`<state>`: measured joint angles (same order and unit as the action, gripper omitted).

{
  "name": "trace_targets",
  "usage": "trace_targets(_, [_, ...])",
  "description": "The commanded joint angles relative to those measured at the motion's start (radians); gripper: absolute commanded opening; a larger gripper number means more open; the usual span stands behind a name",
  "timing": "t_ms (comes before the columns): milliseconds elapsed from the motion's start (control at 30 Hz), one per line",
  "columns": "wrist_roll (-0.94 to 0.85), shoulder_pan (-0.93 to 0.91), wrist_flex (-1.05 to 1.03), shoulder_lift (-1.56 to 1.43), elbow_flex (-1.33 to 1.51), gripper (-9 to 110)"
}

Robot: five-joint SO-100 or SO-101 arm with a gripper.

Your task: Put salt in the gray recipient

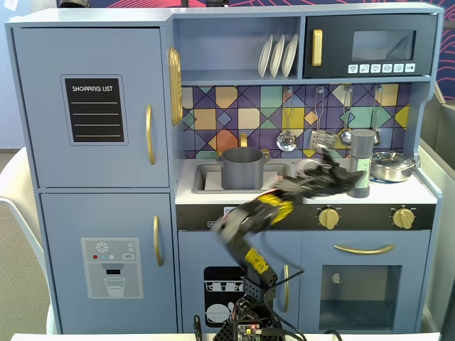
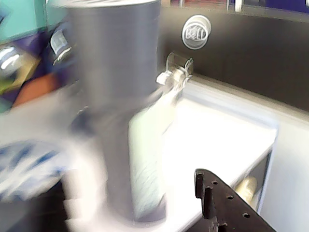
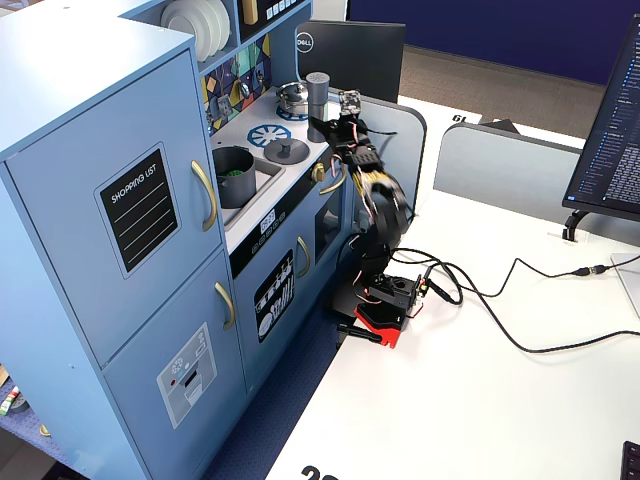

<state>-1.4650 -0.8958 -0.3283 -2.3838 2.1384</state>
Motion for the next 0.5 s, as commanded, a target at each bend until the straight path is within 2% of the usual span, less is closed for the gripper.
trace_targets(0, [-0.081, 0.279, -0.732, -0.514, 0.009, 0])
trace_targets(100, [-0.028, 0.6, -0.992, -0.706, 0.127, 0])
trace_targets(233, [-0.058, 0.865, -1.184, -0.834, 0.403, 0])
trace_targets(333, [-0.071, 0.911, -1.138, -0.834, 0.63, 0])
trace_targets(467, [-0.081, 0.914, -0.954, -0.834, 0.884, 0])
